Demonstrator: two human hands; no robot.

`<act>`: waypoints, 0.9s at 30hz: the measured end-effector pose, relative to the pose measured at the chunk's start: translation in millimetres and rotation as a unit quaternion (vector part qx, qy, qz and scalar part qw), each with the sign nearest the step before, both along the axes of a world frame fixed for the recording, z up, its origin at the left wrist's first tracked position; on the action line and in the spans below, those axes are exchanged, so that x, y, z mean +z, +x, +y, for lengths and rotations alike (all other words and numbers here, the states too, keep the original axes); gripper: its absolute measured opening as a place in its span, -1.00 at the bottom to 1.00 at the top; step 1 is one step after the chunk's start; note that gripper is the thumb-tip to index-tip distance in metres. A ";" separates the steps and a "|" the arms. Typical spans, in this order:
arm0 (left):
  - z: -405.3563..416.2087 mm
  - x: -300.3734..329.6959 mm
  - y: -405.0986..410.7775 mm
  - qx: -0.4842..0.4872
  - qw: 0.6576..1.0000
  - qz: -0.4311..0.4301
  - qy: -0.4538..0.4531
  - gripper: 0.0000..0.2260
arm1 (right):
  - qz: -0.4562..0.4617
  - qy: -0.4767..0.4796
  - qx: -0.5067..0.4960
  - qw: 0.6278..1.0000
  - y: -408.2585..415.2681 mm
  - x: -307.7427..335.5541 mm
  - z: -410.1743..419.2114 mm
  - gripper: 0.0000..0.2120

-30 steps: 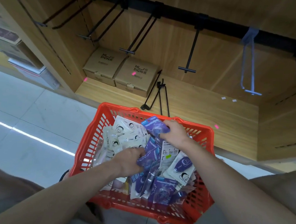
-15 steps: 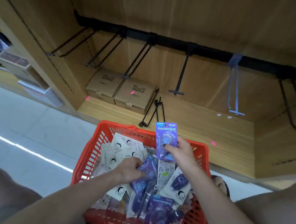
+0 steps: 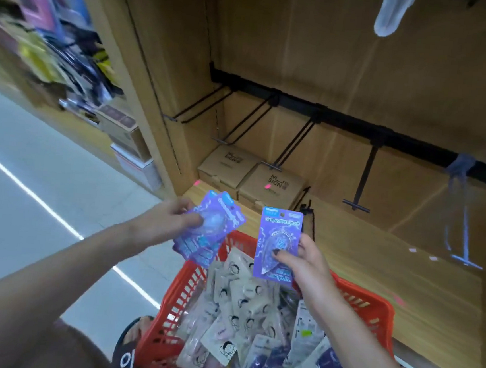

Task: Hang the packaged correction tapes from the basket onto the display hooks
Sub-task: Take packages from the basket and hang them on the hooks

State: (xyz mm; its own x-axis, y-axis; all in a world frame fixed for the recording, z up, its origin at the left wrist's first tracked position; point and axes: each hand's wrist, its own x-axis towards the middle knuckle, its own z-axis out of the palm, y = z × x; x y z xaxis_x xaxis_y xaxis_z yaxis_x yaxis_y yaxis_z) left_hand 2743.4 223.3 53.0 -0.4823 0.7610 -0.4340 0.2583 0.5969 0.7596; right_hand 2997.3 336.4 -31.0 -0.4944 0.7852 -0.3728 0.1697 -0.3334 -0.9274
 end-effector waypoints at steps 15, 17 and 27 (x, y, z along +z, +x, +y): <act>-28.3 6.7 -138.3 0.137 0.987 0.073 0.042 -0.88 | 0.025 0.045 0.072 0.996 -235.6 34.9 34.7 -0.80; -28.1 4.2 -142.9 0.129 0.988 0.082 0.037 -0.84 | 0.034 0.050 0.071 0.996 -257.3 34.7 38.5 -0.80; -6.5 5.1 -138.3 0.127 0.978 0.142 0.081 -0.79 | 0.035 0.063 0.031 0.997 -304.5 26.6 56.6 -0.83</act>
State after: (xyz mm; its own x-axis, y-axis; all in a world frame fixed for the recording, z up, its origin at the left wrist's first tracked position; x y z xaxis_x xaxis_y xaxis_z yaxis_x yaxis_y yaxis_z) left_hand 2605.2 216.9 58.1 -0.7480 0.6491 -0.1383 0.3327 0.5470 0.7682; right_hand 2692.8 392.9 -4.4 -0.5652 0.7903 -0.2368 0.1201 -0.2052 -0.9713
